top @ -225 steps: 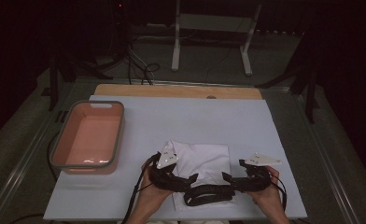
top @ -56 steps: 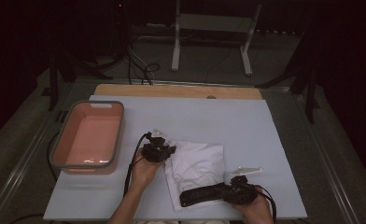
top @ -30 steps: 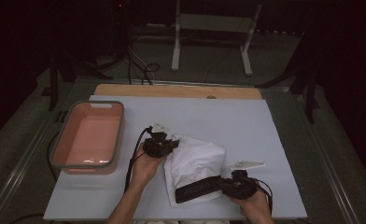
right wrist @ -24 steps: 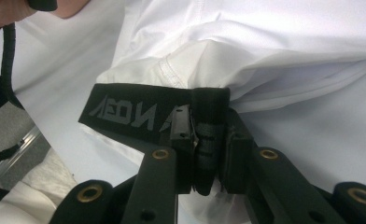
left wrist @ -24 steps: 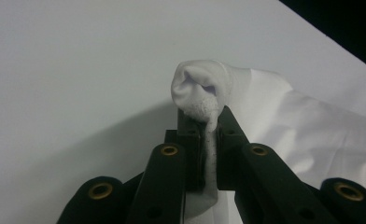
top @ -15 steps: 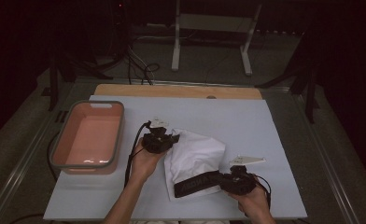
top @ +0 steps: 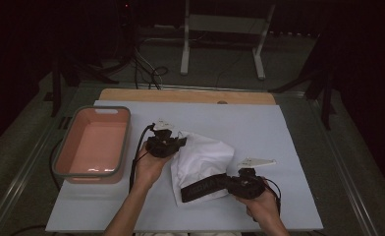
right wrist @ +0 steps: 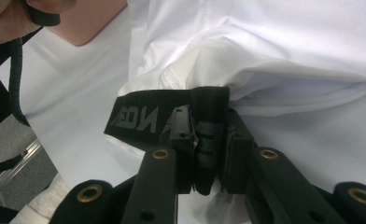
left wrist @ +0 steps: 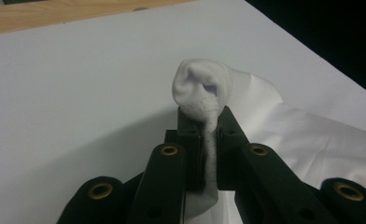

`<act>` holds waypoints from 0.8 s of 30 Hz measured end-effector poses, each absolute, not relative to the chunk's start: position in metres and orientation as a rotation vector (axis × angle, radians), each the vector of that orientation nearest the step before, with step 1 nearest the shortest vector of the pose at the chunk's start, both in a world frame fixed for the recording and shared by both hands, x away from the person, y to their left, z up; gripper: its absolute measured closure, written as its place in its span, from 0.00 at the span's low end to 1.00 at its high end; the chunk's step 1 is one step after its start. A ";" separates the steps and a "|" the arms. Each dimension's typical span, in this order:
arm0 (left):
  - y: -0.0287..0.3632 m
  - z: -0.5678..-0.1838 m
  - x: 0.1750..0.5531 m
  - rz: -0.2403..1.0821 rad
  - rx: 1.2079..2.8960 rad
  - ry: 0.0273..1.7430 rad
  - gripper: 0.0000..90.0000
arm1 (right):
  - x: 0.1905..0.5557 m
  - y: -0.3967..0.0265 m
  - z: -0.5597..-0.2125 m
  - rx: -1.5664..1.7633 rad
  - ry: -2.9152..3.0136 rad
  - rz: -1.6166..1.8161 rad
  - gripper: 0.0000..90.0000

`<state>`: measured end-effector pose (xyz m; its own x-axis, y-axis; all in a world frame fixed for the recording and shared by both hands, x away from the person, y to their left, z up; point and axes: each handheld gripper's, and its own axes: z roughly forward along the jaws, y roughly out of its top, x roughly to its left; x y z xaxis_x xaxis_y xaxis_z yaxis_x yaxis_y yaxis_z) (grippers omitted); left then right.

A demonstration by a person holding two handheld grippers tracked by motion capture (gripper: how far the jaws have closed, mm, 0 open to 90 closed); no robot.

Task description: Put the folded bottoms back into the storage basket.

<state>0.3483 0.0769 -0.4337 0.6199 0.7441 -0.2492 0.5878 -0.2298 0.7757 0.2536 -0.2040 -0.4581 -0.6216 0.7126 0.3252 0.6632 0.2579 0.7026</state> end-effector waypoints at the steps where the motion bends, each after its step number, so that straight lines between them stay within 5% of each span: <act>1: 0.078 -0.433 0.349 0.215 1.928 1.058 0.94 | 0.254 -0.203 -0.457 1.340 2.443 1.319 0.87; 24: 0.088 -0.419 0.355 0.227 1.911 1.061 0.94 | 0.272 -0.178 -0.445 1.295 2.446 1.363 0.88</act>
